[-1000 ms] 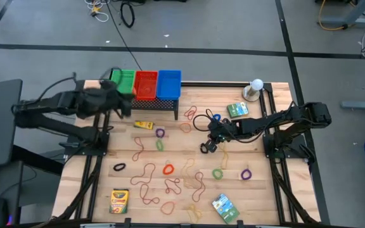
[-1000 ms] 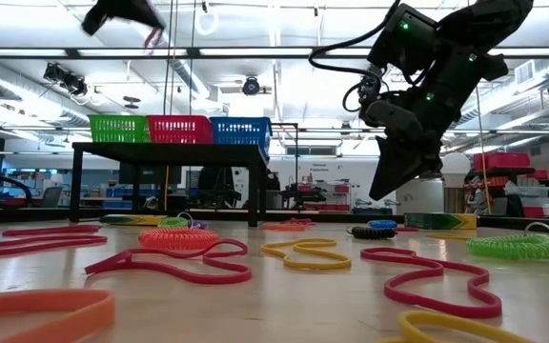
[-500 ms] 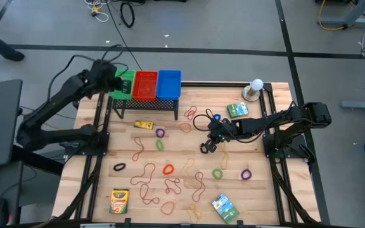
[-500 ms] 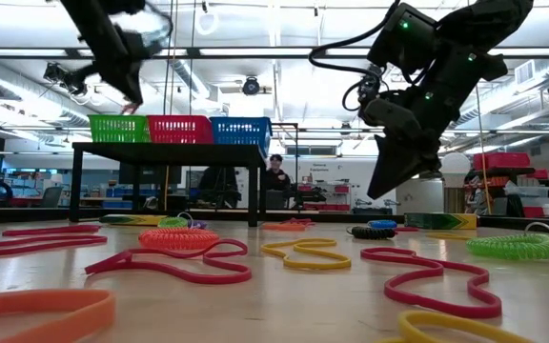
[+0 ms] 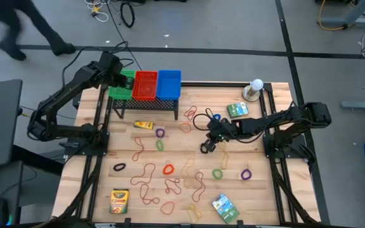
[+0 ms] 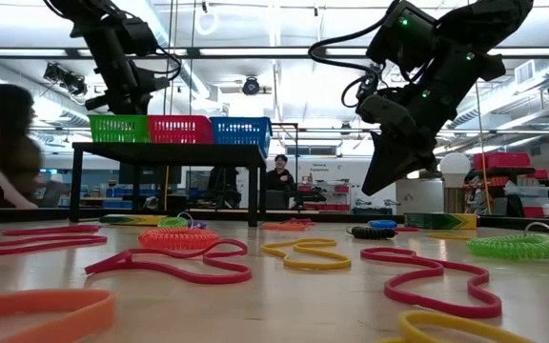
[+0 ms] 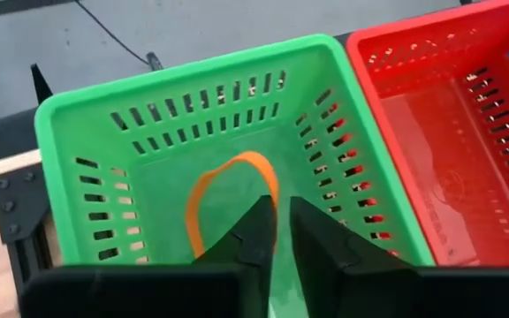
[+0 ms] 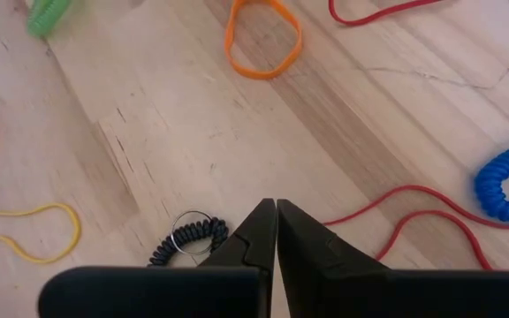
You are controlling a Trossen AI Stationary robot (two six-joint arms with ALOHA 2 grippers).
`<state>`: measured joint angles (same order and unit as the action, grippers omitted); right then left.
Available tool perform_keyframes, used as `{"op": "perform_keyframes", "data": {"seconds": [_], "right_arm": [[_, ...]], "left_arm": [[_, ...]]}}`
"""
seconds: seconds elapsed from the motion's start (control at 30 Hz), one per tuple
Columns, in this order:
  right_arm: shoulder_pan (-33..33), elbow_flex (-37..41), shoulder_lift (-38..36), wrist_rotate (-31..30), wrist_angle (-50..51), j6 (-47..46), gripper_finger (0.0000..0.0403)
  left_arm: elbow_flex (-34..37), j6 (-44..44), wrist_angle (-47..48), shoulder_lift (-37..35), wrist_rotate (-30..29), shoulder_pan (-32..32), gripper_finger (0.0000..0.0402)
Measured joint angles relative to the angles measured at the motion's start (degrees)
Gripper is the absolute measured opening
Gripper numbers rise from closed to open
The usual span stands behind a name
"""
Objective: Pick & Place Office Desk Supplies
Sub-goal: Put the orange rubber band into the green bin on the shelf
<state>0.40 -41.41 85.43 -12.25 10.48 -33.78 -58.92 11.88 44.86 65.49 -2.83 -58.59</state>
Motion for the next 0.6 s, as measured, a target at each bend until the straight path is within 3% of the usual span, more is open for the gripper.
{"op": "perform_keyframes", "data": {"seconds": [0.23,0.6], "right_arm": [[0.0,0.0,0.0,0.0,0.0,0.0,0.0023],[0.0,0.0,0.0,-1.2,0.0,-0.3,0.0023]], "left_arm": [[0.0,0.0,0.0,-1.0,-0.2,0.0,0.0113],[-0.1,-2.3,2.5,-3.2,-0.9,0.1,0.0152]]}}
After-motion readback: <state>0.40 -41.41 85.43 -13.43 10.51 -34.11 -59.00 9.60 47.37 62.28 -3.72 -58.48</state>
